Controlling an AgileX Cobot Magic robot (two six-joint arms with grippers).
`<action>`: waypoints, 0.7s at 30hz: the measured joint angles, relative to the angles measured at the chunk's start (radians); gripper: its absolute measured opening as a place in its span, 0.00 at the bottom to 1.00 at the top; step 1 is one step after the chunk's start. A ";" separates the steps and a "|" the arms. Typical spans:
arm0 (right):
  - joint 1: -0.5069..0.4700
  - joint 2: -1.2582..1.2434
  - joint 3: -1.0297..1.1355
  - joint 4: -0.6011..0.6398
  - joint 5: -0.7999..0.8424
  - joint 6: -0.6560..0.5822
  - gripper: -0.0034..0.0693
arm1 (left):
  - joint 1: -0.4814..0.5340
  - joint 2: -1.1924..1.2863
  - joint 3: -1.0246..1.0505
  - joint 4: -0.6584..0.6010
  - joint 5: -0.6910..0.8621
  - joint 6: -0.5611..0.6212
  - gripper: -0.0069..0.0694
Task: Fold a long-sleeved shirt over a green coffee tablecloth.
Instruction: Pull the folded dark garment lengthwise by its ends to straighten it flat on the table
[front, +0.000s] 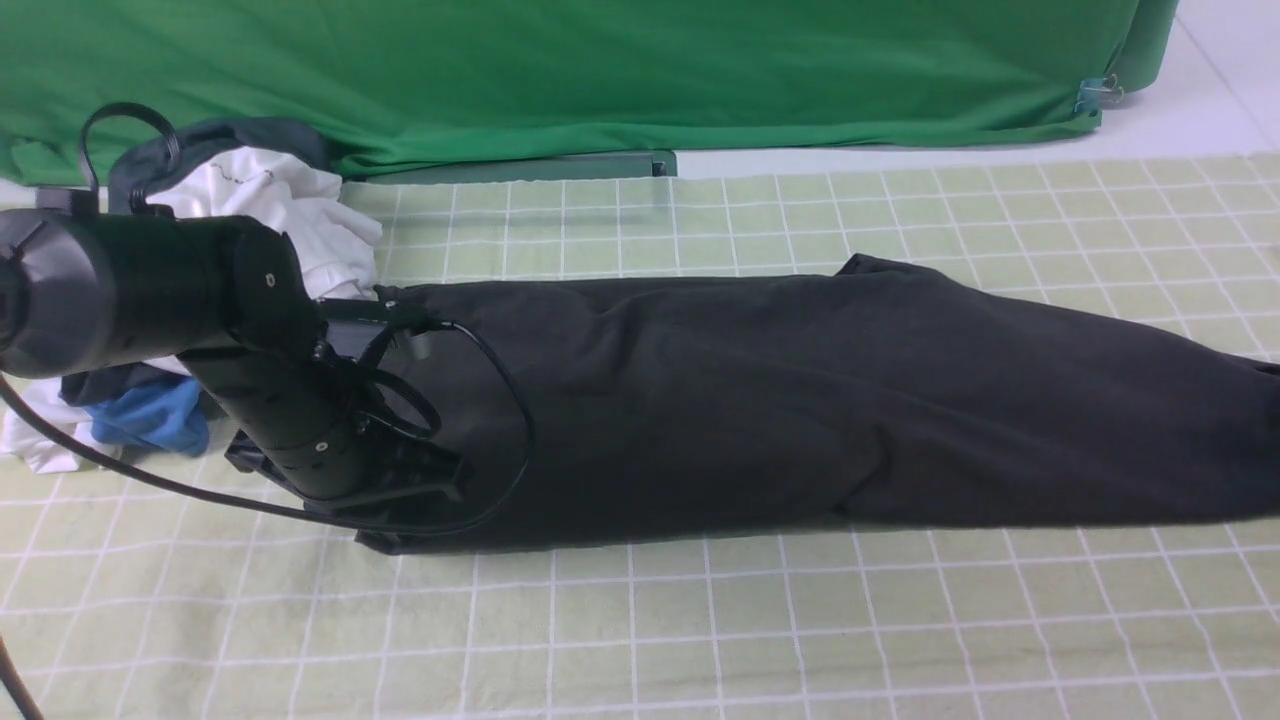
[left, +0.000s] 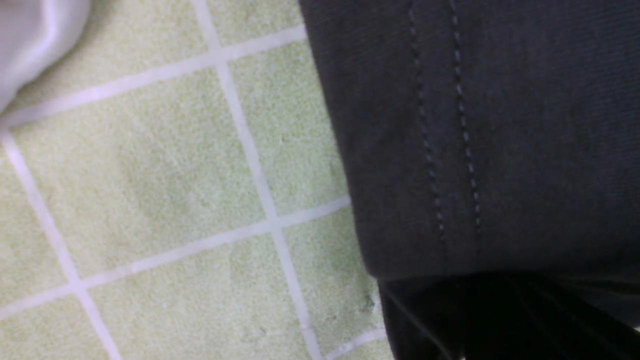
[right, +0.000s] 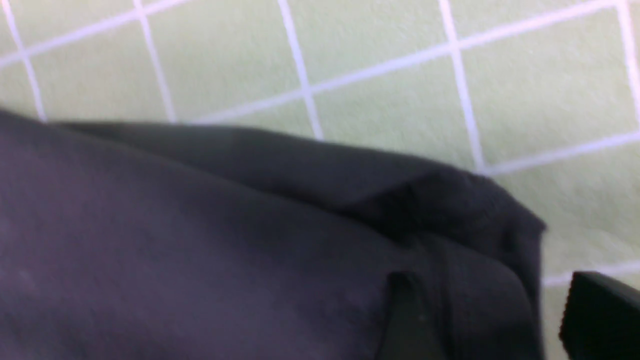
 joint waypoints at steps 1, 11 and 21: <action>-0.001 0.007 0.000 0.022 -0.001 -0.016 0.55 | 0.000 0.000 0.000 0.000 -0.001 0.000 0.11; -0.001 0.003 0.000 0.086 -0.028 -0.163 0.09 | 0.000 0.000 0.000 0.000 -0.001 0.000 0.11; -0.001 -0.050 0.001 -0.051 -0.060 -0.063 0.09 | 0.000 0.001 0.000 -0.005 -0.001 -0.004 0.11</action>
